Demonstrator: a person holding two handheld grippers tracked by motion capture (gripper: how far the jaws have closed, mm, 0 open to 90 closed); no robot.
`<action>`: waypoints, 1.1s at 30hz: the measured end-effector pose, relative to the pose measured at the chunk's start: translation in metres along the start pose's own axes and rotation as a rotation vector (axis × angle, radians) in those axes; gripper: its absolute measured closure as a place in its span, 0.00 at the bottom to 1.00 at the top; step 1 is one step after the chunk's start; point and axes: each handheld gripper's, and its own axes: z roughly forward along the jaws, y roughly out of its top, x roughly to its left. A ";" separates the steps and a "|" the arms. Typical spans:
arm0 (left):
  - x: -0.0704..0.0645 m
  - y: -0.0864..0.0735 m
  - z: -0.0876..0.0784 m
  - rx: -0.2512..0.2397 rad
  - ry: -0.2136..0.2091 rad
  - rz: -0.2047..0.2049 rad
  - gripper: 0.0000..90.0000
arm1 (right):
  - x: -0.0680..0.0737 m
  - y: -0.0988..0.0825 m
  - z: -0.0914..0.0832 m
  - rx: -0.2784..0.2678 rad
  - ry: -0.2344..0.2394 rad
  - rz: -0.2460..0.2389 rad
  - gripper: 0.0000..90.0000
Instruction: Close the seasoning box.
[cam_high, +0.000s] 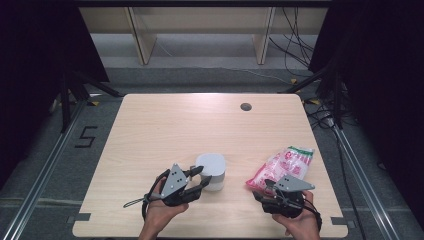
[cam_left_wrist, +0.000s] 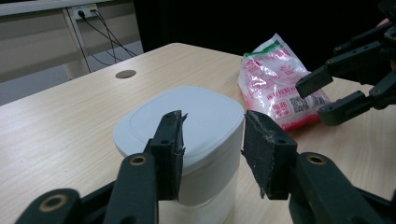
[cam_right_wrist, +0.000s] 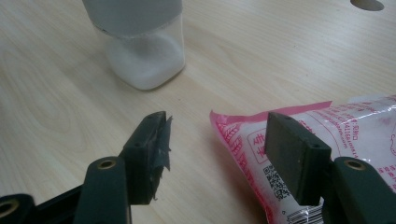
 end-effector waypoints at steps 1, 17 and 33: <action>-0.001 -0.001 0.000 -0.003 0.000 -0.007 0.60 | 0.001 0.000 0.000 0.000 -0.005 0.011 0.45; -0.008 -0.008 -0.008 0.031 0.003 -0.022 0.43 | -0.002 -0.002 -0.001 -0.006 -0.034 0.004 0.45; -0.013 -0.021 -0.009 0.060 0.014 -0.019 0.37 | -0.003 -0.004 0.000 -0.007 -0.014 0.013 0.45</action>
